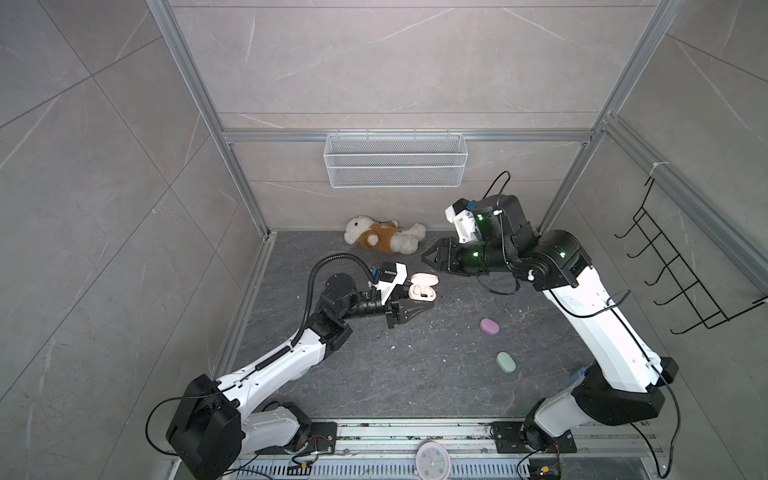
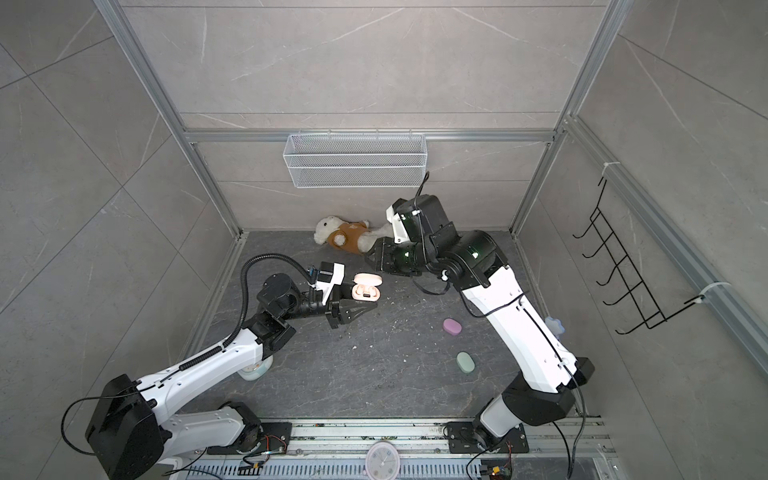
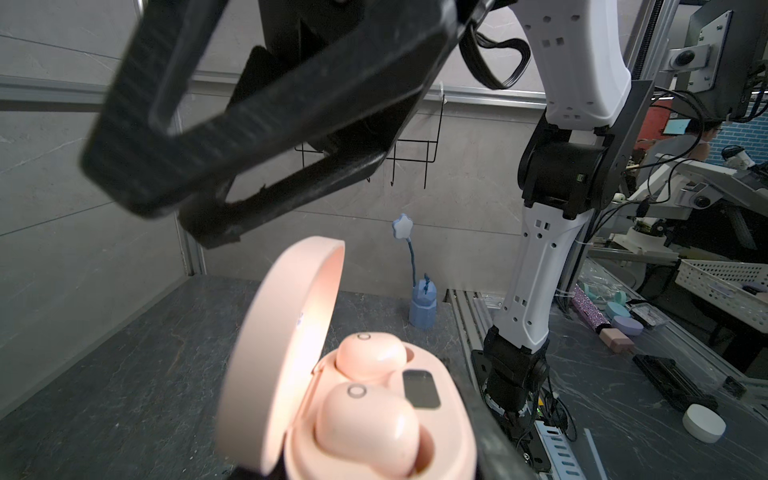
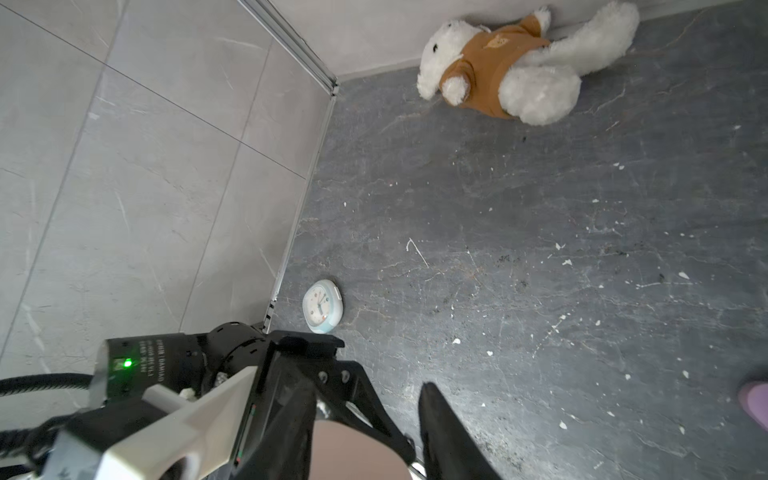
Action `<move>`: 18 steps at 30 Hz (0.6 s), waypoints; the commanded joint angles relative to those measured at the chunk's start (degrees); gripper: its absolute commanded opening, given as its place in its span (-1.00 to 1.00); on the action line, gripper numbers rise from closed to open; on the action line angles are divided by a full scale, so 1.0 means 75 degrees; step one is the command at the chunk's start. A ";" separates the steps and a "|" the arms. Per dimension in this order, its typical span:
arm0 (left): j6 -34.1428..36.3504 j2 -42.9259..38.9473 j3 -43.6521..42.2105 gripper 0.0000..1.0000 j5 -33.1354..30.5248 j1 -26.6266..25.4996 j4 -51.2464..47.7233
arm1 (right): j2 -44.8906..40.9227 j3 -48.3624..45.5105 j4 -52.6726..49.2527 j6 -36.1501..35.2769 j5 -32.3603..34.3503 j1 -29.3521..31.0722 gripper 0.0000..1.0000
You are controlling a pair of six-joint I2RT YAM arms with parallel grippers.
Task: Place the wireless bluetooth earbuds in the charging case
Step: 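Open the right gripper and raise it off the seated earbud, then push the case lid shut with the right gripper while left holds the case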
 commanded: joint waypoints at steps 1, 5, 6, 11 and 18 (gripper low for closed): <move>0.0265 -0.0138 0.0277 -0.72 0.0072 -0.0012 0.0182 | -0.0294 -0.0172 -0.0295 -0.0141 -0.0084 0.0316 -0.14; 0.0275 -0.0058 0.0317 -0.72 0.0075 -0.0013 0.0165 | -0.0839 -0.1083 -0.0031 0.0250 0.0074 0.0663 -0.15; 0.0267 -0.0044 0.0325 -0.72 0.0076 -0.0008 0.0155 | -0.0959 -0.1267 0.0037 0.0346 0.0098 0.0723 -0.15; 0.0321 -0.0025 0.0379 -0.72 0.0075 -0.0005 0.0040 | -0.1330 -0.2030 0.0159 0.0636 0.0182 0.0919 -0.15; 0.1154 -0.0123 0.0805 -0.71 0.0076 -0.0027 -0.1964 | -0.1463 -0.2030 -0.0078 0.0992 0.0026 0.0556 0.33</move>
